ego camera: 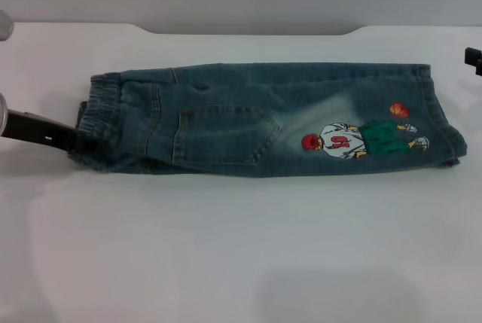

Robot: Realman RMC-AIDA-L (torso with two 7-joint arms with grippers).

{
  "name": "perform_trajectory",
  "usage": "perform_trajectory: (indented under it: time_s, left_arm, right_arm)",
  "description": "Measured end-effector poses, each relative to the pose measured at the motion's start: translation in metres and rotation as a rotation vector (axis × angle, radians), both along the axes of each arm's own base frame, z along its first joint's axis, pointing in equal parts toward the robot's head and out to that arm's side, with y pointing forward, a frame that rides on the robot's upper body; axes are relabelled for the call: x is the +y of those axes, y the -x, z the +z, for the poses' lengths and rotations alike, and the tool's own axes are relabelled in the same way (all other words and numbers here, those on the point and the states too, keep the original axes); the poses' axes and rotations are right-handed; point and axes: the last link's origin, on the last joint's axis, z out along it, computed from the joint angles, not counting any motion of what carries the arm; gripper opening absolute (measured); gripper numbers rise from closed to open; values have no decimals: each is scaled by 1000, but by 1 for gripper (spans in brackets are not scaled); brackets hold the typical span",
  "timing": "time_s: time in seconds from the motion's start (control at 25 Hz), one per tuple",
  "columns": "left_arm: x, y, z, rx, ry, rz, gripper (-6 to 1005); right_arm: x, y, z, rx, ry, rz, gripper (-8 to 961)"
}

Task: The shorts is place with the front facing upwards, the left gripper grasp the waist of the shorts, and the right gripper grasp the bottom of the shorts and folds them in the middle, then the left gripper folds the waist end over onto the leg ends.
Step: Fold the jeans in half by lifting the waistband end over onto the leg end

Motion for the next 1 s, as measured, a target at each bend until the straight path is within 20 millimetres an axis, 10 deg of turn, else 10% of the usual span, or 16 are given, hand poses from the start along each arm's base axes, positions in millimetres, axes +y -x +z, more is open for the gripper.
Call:
perform_trajectory:
  time_s: [0.32, 1.0]
  left_arm:
    - [-1, 2, -1, -1, 9, 7, 243]
    - [-2, 1, 2, -5, 9, 4, 46]
  right_arm:
    - [-1, -1, 3, 6, -12, -1, 515]
    - [-1, 0, 0, 12, -7, 0, 514]
